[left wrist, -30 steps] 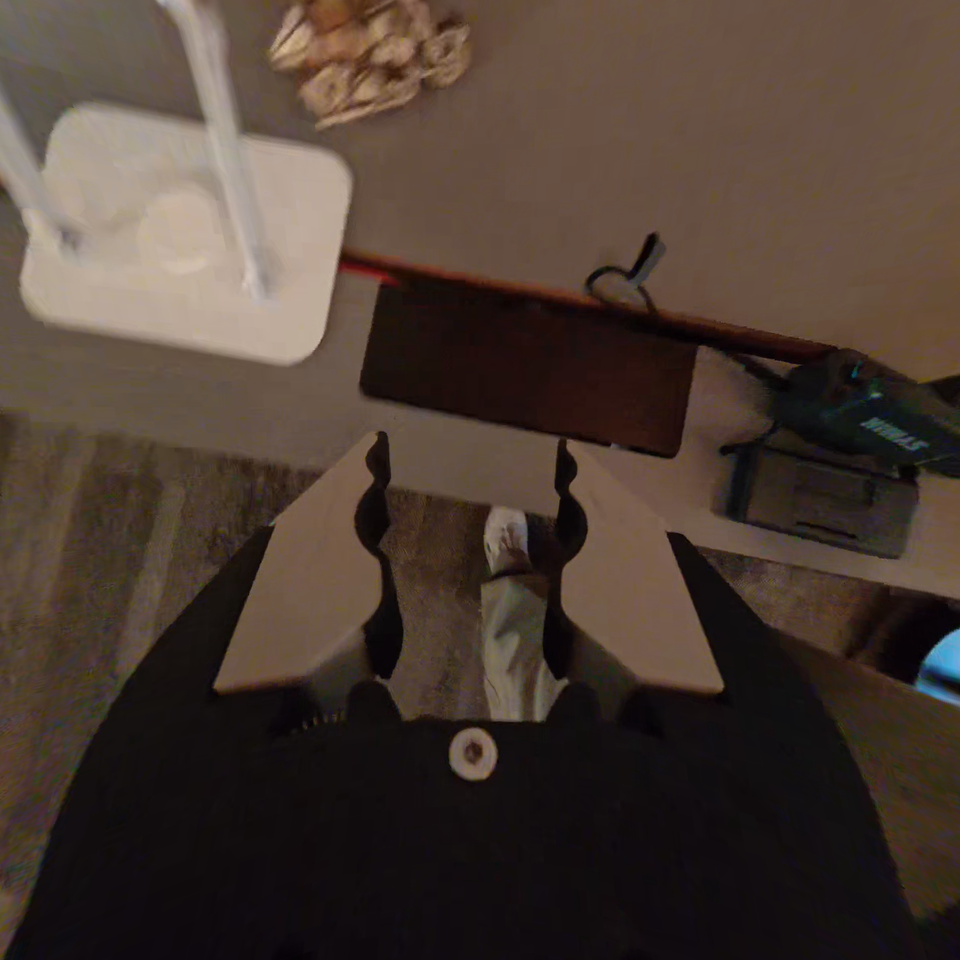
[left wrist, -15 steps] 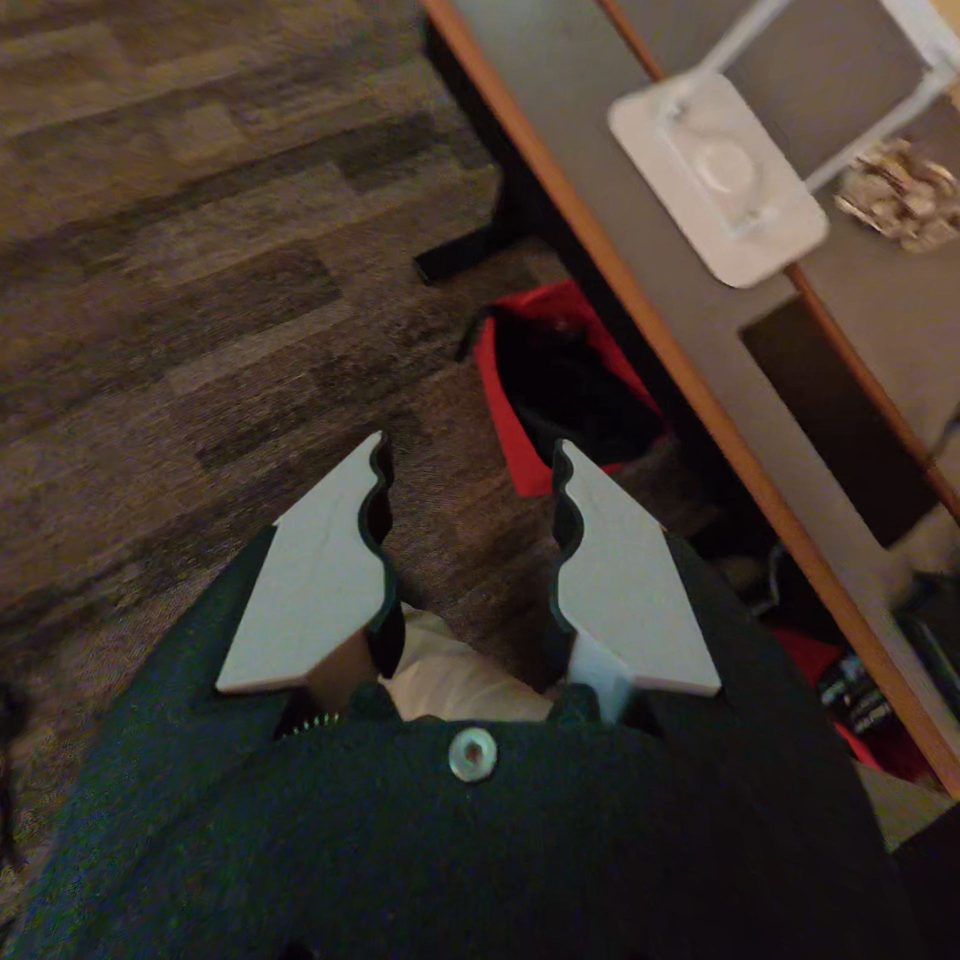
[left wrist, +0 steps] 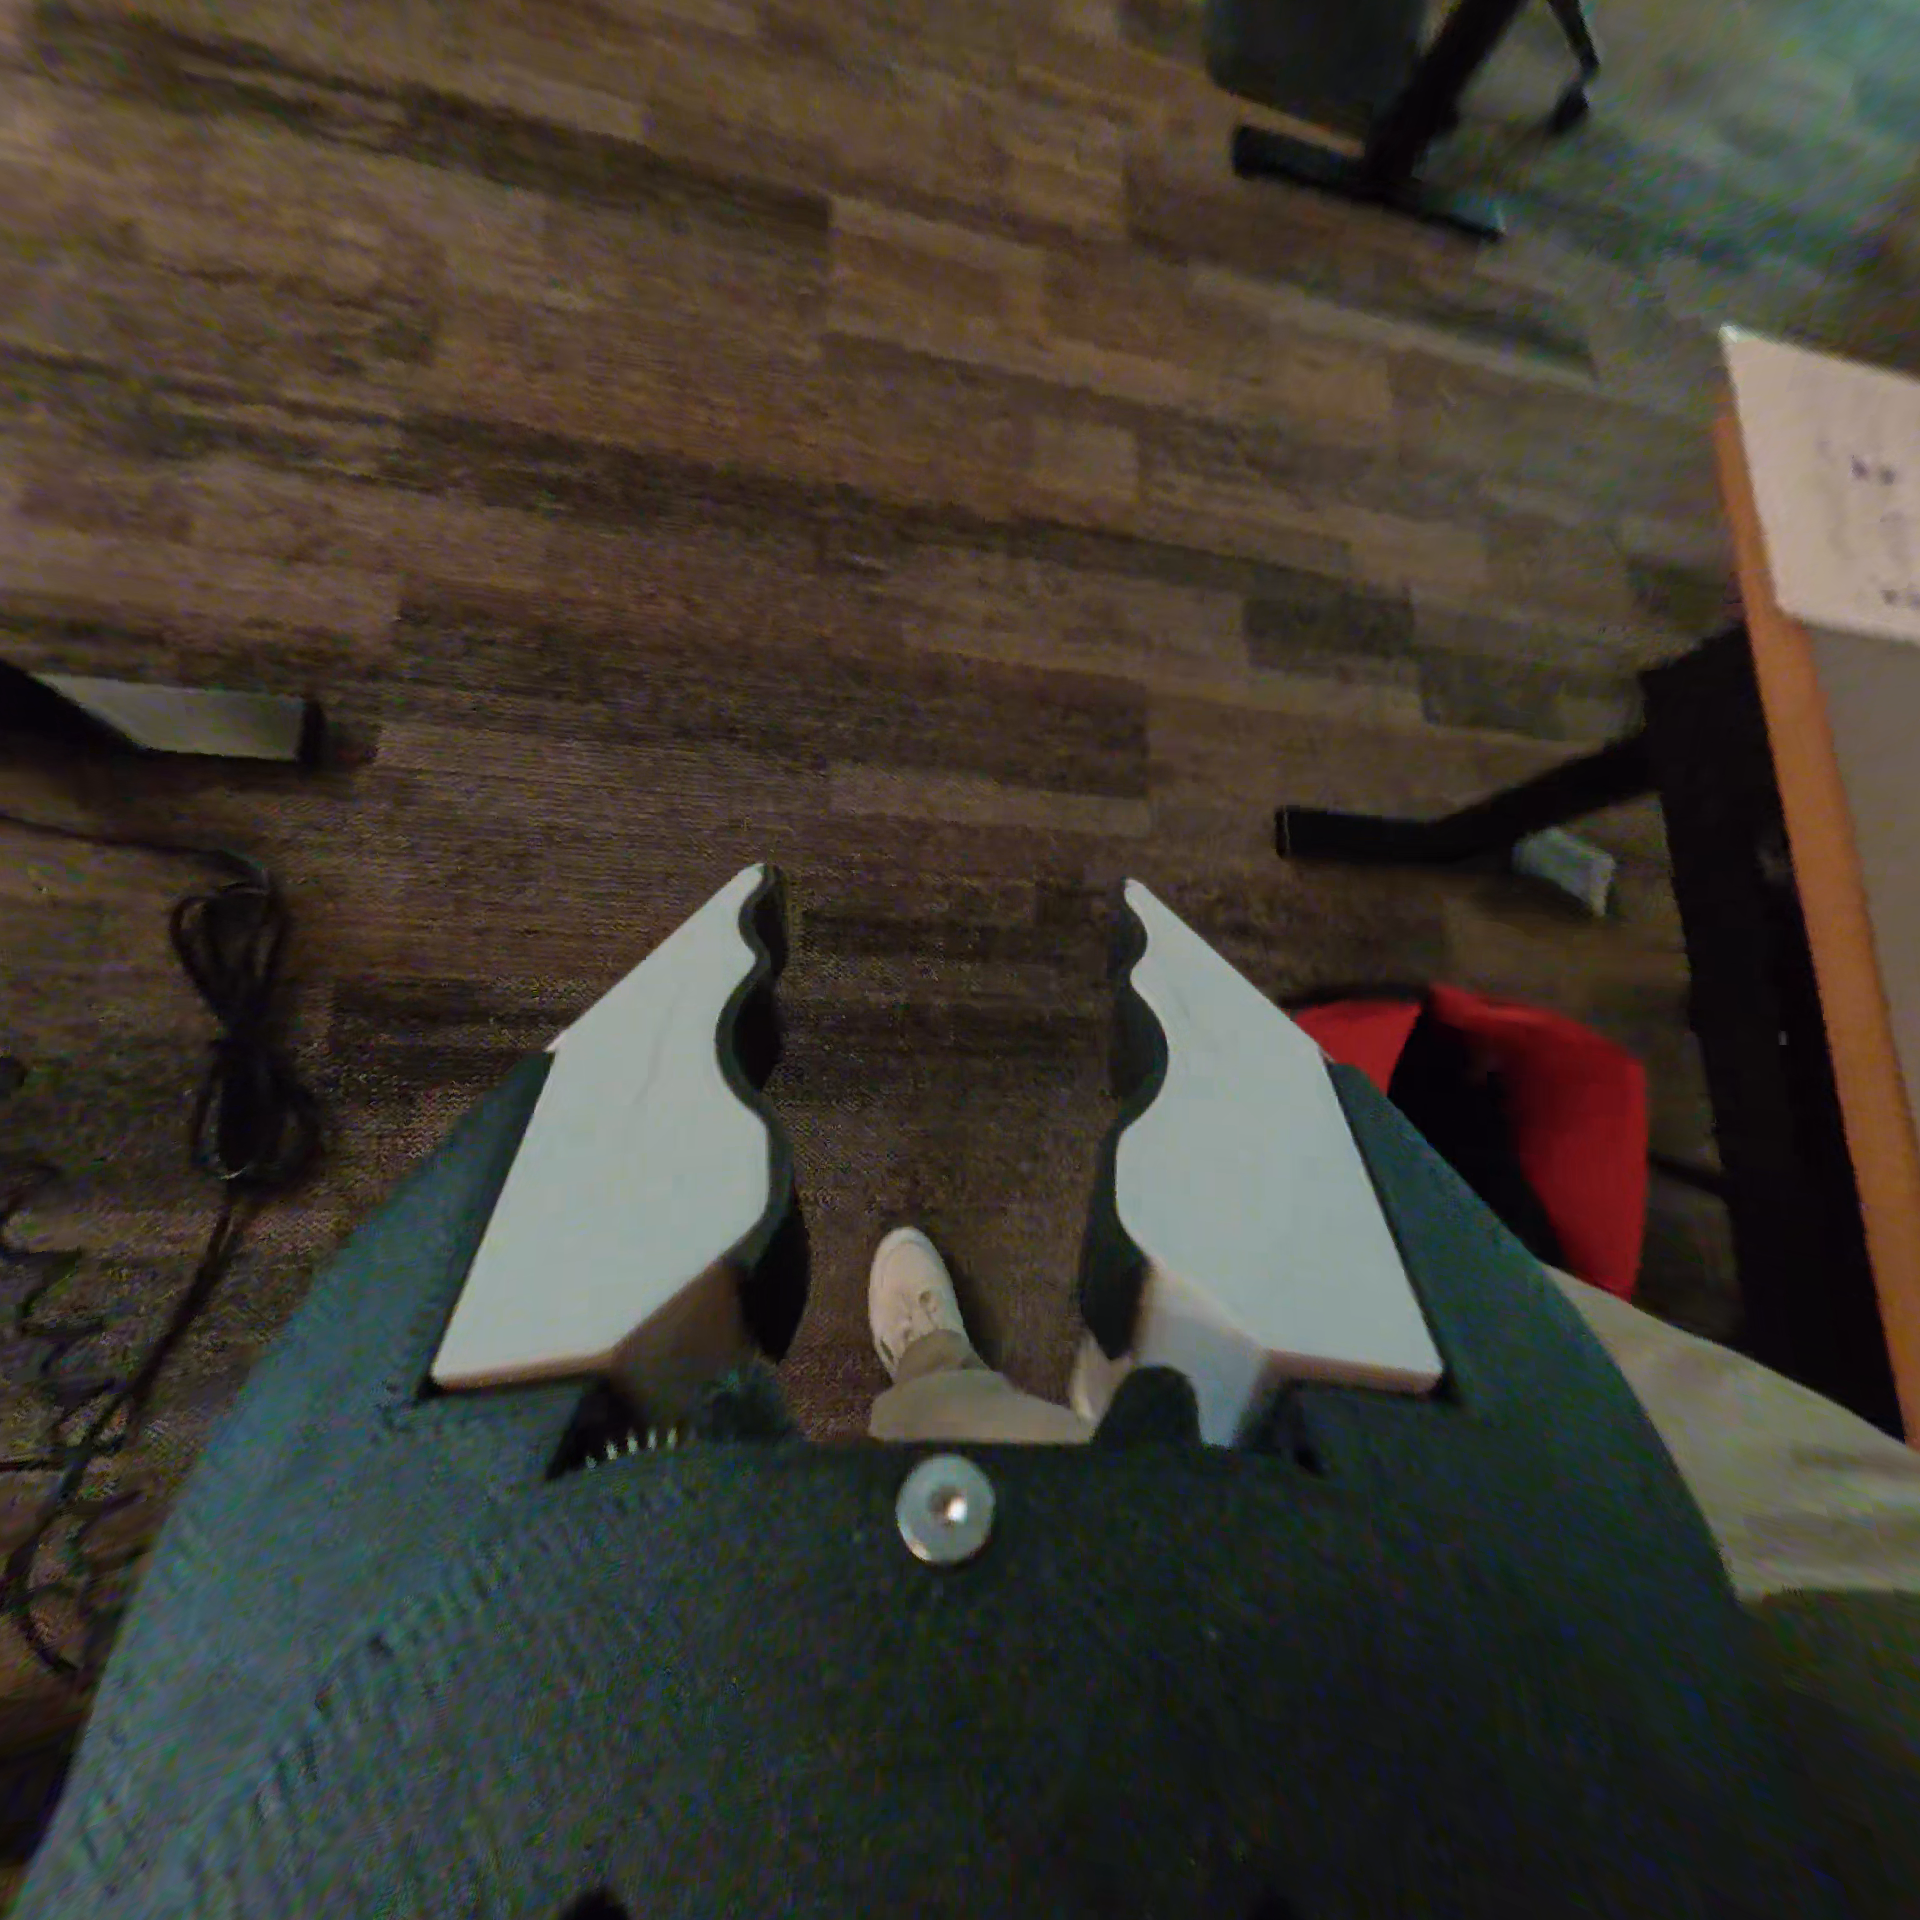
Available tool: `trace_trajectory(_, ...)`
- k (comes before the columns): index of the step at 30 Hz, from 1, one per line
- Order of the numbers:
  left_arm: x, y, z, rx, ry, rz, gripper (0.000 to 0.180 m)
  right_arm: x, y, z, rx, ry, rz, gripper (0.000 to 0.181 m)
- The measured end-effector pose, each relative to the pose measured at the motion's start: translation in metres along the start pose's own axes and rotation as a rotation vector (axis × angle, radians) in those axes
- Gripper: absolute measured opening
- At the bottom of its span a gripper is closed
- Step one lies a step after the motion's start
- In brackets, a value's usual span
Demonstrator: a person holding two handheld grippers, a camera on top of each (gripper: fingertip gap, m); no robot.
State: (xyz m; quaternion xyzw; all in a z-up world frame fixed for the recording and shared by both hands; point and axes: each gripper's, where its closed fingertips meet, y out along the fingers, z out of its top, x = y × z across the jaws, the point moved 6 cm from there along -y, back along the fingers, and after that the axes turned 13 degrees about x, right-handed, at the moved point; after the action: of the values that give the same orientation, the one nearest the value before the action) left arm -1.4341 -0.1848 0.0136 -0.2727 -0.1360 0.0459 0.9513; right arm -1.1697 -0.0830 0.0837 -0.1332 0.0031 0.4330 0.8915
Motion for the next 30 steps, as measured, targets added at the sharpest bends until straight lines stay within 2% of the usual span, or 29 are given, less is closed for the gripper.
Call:
trace_trajectory(6, -0.042, 0.073, 0.02, -0.048, -0.13, 0.089, 0.057, 0.054, 0.123, -0.003, -0.07, -0.062, -0.003, 0.082)
trace_trajectory(10, -0.054, 0.144, 0.054, -0.076, -0.156, 0.142, 0.057, 0.104, 0.222, 0.001, -0.105, -0.189, 0.057, 0.092)
trace_trajectory(14, -0.072, 0.2, 0.122, -0.045, -0.253, 0.261, 0.055, 0.149, 0.331, 0.039, -0.131, -0.285, 0.139, 0.086)
trace_trajectory(20, -0.113, 0.252, 0.221, 0.082, -0.306, 0.411, 0.055, 0.151, 0.488, 0.117, -0.089, -0.342, 0.462, 0.087)
trace_trajectory(25, -0.171, 0.284, 0.253, 0.168, -0.398, 0.53, 0.055, 0.119, 0.606, 0.163, -0.035, -0.342, 0.645, 0.084)
trace_trajectory(30, -0.254, 0.343, 0.279, 0.223, -0.536, 0.529, 0.055, 0.073, 0.721, 0.165, -0.102, -0.338, 0.739, 0.083)
